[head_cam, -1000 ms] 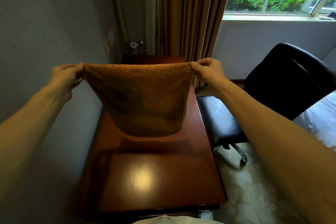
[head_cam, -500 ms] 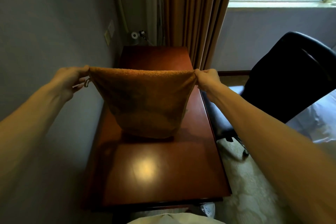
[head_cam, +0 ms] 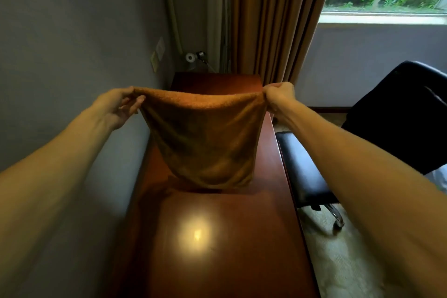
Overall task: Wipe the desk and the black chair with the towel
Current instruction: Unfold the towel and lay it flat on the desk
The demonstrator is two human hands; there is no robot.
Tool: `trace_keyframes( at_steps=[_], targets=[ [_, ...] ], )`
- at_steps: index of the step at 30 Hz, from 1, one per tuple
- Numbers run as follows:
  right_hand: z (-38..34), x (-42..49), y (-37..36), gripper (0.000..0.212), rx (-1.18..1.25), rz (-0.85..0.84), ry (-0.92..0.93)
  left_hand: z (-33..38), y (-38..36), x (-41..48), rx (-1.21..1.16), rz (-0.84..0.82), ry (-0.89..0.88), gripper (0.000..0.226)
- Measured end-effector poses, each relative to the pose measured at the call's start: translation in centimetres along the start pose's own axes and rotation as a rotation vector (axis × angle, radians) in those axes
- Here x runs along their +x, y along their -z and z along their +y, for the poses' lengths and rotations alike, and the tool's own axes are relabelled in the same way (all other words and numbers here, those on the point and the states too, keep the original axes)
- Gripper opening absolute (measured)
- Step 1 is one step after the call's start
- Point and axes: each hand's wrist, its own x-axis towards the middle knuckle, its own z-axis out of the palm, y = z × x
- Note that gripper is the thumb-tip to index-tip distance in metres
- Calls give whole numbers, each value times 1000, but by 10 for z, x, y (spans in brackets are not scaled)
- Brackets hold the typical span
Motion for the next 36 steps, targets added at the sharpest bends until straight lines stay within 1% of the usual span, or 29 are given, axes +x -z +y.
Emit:
trace_keyframes(
  at_steps=[2, 5, 8, 10, 13, 15, 17, 20, 22, 23, 25, 27, 30, 32, 34, 36],
  targets=[
    [-6, 10, -1, 12, 53, 9, 34, 5, -7, 7, -22, -24, -22, 7],
    [-8, 19, -3, 19, 119, 34, 65, 12, -7, 14, -72, -38, -69, 6],
    [-8, 16, -2, 20, 137, 56, 109, 13, -5, 12, -103, -43, -105, 7],
    [-8, 11, -1, 20, 160, 61, 140, 9, -1, 8, -106, -52, -123, 4],
    [5, -2, -1, 20, 200, 52, 148, -12, 11, 2, -91, -19, -158, 11],
    [27, -14, 0, 20, 187, 56, 140, -40, 26, 1, -43, 30, -169, 14],
    [59, -32, 0, 20, 164, 77, 133, -83, 49, -1, -15, 77, -143, 19],
    [124, -67, -6, 19, 131, 106, 69, -163, 99, -12, 109, 165, -61, 25],
    [169, -90, -7, 21, 65, 92, 10, -210, 129, -29, 162, 206, 5, 27],
    [192, -100, -6, 19, 26, 77, -26, -230, 142, -39, 169, 218, 32, 28],
    [230, -121, -2, 7, -44, 31, -87, -261, 165, -59, 177, 234, 89, 30],
    [258, -142, 6, 16, -130, -53, -117, -282, 186, -75, 145, 226, 145, 31],
    [289, -170, 20, 22, -252, -276, -175, -301, 214, -93, 142, 181, 223, 29],
    [305, -178, 32, 25, -332, -413, -221, -305, 228, -99, 279, 86, 289, 25],
    [316, -182, 44, 25, -415, -540, -259, -305, 237, -101, 508, -42, 338, 29],
    [324, -184, 54, 24, -492, -627, -287, -301, 240, -100, 775, -165, 322, 26]
  ],
)
